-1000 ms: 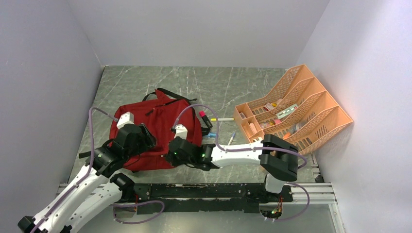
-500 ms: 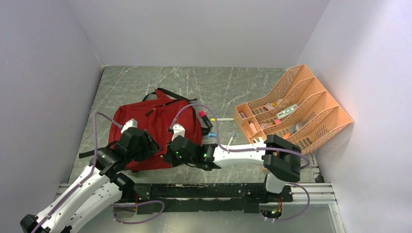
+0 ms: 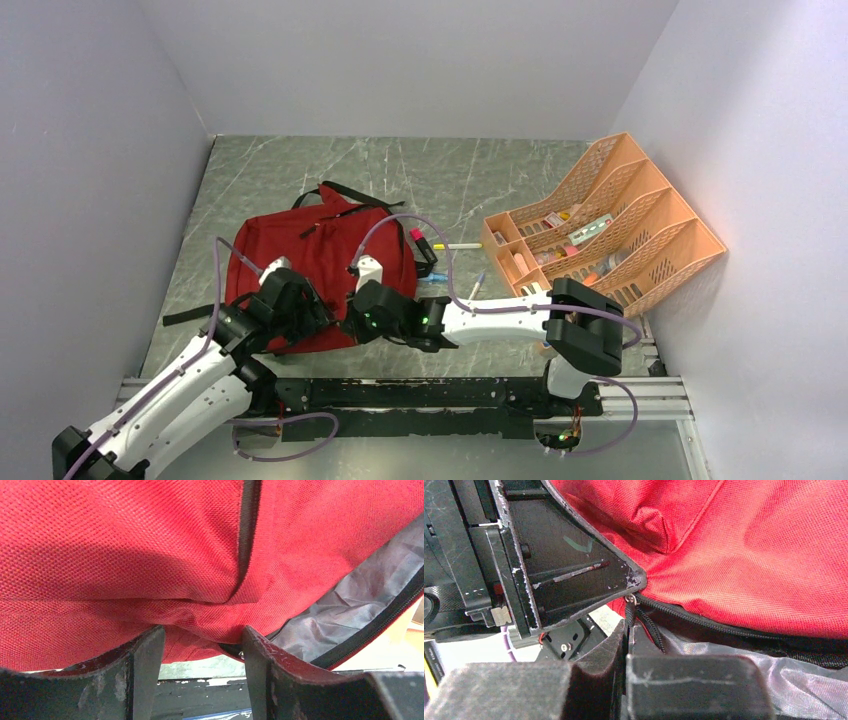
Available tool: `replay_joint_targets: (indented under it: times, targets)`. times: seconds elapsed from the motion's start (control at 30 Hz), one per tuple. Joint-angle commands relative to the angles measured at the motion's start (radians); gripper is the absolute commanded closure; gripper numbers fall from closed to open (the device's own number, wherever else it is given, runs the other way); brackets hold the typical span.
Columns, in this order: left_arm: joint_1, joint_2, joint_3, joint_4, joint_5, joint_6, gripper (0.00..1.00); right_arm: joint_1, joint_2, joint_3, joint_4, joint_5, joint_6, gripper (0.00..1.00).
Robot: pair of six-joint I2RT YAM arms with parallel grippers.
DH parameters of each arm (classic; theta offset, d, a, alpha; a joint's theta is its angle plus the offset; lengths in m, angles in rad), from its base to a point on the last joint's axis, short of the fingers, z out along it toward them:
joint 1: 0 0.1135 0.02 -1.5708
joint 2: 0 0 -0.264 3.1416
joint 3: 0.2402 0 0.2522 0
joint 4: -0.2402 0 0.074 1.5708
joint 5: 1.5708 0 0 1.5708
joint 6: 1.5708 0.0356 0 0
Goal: Pack the student bag
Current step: Zip the student bag at the center of the board.
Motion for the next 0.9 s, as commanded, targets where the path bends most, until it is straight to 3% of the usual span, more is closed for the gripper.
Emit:
replay_joint_targets:
  times: [0.0, 0.43, 0.87]
  targets:
    - [0.004, -0.004, -0.051, 0.028, 0.011, -0.032, 0.37, -0.005, -0.034, -0.001, -0.046, 0.063, -0.008, 1.0]
    - [0.004, 0.069, -0.079, 0.016, -0.121, -0.111, 0.37, -0.006, -0.157, -0.022, -0.285, 0.206, -0.047, 1.0]
    - [0.004, 0.085, -0.071, 0.001, -0.168, -0.119, 0.37, -0.051, -0.176, 0.051, -0.522, 0.297, -0.239, 1.0]
